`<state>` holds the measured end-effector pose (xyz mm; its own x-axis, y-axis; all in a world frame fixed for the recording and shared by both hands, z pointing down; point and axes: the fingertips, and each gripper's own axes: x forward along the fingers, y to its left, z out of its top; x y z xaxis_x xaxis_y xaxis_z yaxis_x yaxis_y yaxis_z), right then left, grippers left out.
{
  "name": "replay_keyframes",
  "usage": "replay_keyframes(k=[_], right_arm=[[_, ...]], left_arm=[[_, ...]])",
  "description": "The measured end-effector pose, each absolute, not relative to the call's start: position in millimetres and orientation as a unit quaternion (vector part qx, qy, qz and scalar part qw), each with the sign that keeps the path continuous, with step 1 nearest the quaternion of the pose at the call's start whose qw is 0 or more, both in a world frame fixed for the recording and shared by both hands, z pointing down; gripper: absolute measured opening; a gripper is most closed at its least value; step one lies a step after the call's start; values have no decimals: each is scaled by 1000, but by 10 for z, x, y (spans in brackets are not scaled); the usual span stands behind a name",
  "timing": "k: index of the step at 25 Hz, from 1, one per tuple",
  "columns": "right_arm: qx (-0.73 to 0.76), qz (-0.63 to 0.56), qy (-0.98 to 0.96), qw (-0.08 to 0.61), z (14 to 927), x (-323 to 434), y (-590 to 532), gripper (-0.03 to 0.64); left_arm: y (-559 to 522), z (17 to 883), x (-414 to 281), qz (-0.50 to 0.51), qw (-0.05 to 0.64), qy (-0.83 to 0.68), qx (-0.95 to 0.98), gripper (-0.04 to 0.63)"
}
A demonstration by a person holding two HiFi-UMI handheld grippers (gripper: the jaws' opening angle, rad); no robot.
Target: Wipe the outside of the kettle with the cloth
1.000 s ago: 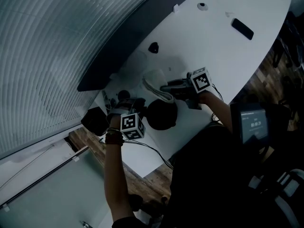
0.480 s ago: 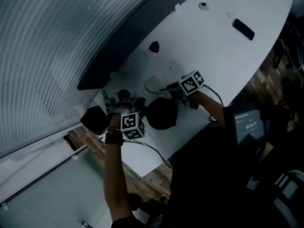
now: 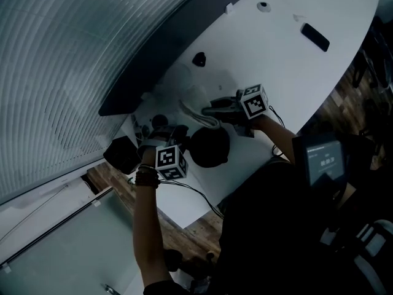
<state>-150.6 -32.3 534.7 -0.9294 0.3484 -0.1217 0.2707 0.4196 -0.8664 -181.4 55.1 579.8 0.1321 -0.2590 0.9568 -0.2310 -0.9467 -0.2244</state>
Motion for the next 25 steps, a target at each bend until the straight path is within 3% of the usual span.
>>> replay_keyframes(k=[2, 6, 18, 22, 25], right_arm=[[-243, 461, -853, 41, 5068, -1613, -144, 71], [-286, 347, -883, 135, 5162, -1760, 180, 71], [-111, 495, -807, 304, 6527, -1352, -57, 71], [-104, 486, -822, 278, 6416, -1336, -121, 71], [-138, 494, -840, 178, 5876, -1451, -227, 71]], left_arm=[[557, 5793, -1802, -637, 12, 159, -754, 135], [544, 5790, -1757, -632, 16, 156, -759, 135], [303, 5773, -1484, -626, 65, 105, -770, 133], [319, 5809, -1526, -625, 64, 106, -771, 133], [339, 5810, -1534, -622, 62, 108, -773, 133]])
